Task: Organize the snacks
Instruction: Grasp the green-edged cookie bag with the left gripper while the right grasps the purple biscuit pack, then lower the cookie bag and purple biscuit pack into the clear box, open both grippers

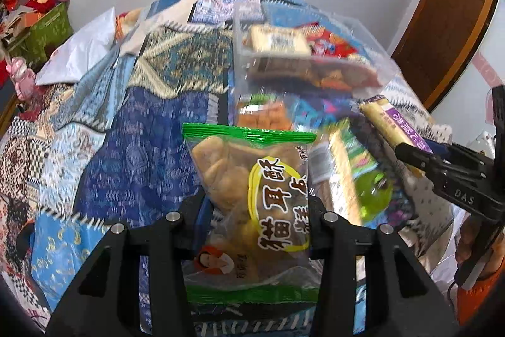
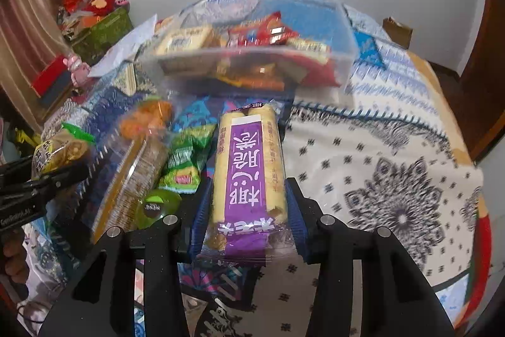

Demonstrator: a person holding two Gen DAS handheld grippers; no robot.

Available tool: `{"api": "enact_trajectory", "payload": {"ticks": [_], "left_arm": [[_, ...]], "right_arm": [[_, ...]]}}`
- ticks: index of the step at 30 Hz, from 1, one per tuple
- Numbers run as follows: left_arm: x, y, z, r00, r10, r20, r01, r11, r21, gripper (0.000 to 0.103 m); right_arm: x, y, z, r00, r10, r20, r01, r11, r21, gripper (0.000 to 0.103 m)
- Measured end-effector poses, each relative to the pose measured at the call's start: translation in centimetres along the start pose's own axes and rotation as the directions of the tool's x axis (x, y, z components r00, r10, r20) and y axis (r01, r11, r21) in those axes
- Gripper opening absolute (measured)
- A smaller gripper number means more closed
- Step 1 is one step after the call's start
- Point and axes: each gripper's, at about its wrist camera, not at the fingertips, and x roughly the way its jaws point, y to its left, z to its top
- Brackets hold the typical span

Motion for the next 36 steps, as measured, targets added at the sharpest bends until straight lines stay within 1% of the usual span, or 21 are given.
{"api": "enact_trajectory", "payload": {"ticks": [8, 12, 15, 23, 29, 36], "left_arm": [[-1.0, -1.0, 4.1, 0.996, -0.018, 0.083, 0.017, 1.0, 0.009, 0.046], [-1.1, -1.3, 6.3, 0.993, -0.024, 0.118, 0.022, 1.0, 0.015, 0.046], [-1.0, -1.6, 7.9, 0.99, -0.027, 0.14, 0.024, 1.0, 0.017, 0.046], [0.2, -2.5, 12.2, 0.981, -0.023, 0.19, 0.018, 0.999, 0.028, 0.046], [2.6, -2.6, 15.5, 0.979, -0.007, 0.203, 0.003, 1.0, 0.02, 0.046], [5.8, -2.5, 18.2, 0.978, 0.025, 0.206, -0.026, 1.0, 0.002, 0.046]], "right_arm": [[-3.1, -0.5, 2.5, 0.994, -0.001, 0.109, 0.0, 1.0, 0.007, 0.042], [-3.9, -0.8, 4.0, 0.988, -0.002, 0.157, 0.001, 1.0, 0.011, 0.042], [-3.9, -1.1, 4.9, 0.984, -0.002, 0.177, -0.001, 1.0, 0.014, 0.042], [-3.0, -2.2, 7.7, 0.975, -0.024, 0.219, 0.02, 1.0, 0.022, 0.042], [-1.4, -3.4, 9.7, 0.973, -0.027, 0.23, 0.016, 0.999, 0.05, 0.042], [1.3, -4.2, 11.8, 0.976, -0.022, 0.217, 0.007, 0.998, 0.07, 0.042]]}}
